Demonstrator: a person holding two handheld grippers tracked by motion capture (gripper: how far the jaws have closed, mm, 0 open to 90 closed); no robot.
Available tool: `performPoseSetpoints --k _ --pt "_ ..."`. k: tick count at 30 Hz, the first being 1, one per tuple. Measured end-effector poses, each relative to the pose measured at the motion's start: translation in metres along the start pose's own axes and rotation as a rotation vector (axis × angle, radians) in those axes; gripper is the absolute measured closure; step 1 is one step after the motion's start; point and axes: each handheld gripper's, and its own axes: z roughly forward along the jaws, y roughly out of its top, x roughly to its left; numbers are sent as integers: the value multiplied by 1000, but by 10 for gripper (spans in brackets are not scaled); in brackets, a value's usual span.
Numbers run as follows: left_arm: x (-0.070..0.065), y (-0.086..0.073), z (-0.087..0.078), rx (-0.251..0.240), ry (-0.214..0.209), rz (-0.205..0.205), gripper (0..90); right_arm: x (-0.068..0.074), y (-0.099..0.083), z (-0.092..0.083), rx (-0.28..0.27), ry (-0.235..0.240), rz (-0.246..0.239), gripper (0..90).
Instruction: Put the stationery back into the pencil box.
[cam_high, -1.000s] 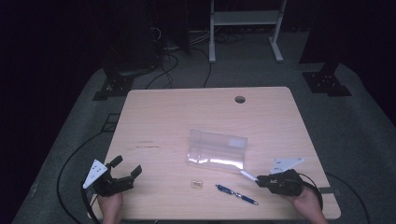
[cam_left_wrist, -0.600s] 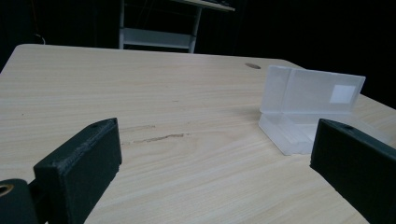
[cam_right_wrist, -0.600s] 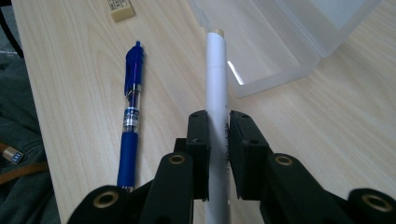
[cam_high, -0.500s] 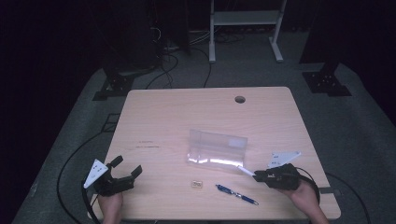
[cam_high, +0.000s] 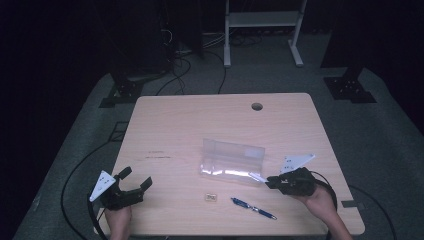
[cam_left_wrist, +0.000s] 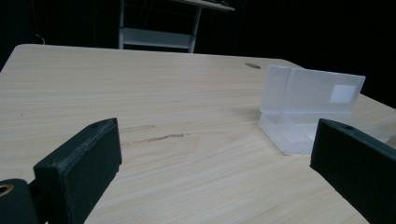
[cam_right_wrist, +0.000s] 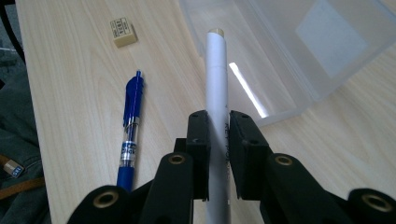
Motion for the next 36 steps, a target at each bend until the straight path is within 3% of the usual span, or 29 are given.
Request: performPoseSetpoints --k 24,36 --pt "0 1 -2 -8 6 2 11 -4 40 9 1 13 -43 781" --pt "0 0 -2 -7 4 4 11 -3 51 11 3 17 -57 781"
